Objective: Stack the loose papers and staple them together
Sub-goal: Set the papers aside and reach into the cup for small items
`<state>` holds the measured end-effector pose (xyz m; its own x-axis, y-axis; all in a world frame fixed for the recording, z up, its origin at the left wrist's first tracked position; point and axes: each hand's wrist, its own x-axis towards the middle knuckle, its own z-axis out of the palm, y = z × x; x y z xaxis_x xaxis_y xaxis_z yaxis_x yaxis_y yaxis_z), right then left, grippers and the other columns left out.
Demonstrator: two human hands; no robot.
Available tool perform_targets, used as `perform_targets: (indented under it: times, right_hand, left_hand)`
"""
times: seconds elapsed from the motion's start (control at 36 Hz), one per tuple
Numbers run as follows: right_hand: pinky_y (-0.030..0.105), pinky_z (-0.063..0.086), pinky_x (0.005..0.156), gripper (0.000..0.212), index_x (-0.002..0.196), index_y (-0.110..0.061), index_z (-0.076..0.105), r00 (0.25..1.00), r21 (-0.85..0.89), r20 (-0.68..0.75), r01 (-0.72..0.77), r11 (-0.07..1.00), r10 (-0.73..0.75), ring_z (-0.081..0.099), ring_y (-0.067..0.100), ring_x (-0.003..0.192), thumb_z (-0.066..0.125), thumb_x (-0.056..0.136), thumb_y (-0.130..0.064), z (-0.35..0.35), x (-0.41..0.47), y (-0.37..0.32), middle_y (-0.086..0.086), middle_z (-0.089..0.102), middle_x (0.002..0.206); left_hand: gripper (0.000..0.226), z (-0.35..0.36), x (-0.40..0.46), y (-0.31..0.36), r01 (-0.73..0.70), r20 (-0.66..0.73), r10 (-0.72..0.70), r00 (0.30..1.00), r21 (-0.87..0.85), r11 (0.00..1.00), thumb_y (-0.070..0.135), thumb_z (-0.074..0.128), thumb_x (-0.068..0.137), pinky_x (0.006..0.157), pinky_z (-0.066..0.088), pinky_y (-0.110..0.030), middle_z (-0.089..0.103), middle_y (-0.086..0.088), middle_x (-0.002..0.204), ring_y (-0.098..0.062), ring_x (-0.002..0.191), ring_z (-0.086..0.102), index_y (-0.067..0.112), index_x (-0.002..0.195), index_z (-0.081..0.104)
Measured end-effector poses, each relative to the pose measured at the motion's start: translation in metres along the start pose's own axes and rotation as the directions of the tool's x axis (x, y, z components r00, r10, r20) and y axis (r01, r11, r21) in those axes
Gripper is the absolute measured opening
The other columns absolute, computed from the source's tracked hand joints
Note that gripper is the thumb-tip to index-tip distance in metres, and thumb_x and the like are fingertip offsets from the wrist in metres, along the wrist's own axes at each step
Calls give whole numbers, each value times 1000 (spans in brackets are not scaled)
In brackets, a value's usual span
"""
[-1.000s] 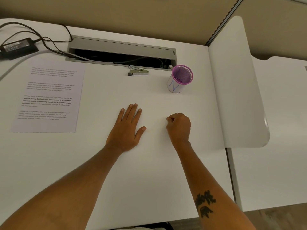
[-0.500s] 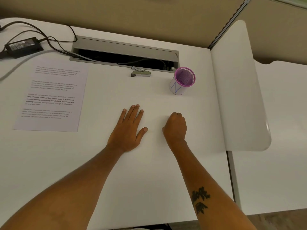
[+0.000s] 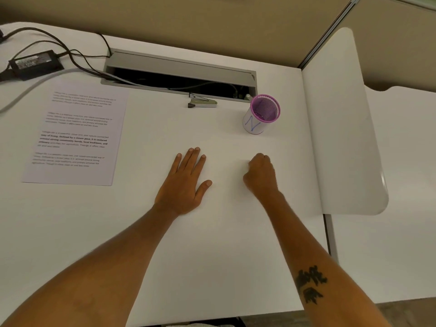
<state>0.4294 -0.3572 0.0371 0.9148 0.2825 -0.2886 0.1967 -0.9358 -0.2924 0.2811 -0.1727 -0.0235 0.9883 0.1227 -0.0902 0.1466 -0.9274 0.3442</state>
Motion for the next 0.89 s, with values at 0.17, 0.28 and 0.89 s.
perform_targets:
  times: [0.17,0.28,0.89]
  right_hand:
    - [43,45,73,14,86,9,59,993,135,-119,37,990,-21,59,39,88,48,79,14,-78,32,-15,25,66,95]
    - [39,48,76,17,108,13,62,981,139,-188,82,987,-55,60,36,94,52,95,6,-111,58,-29,26,67,115]
    - [26,53,83,23,115,-5,74,965,93,-244,126,988,-100,67,26,112,73,94,-13,-113,132,-32,11,72,119]
  left_hand:
    - [78,1,0,0,-15,-7,15,1000,-4,1000,60,17,111,136,12,-53,7,-11,181,-26,169,2,11,171,14]
    - [76,0,-1,-1,-13,-15,13,1000,-12,1000,58,22,111,136,12,-53,6,-11,181,-26,169,2,12,171,15]
    - [77,1,1,-1,-2,1,2,1000,-31,1000,60,19,111,137,11,-51,3,-9,181,-23,169,-2,13,172,13]
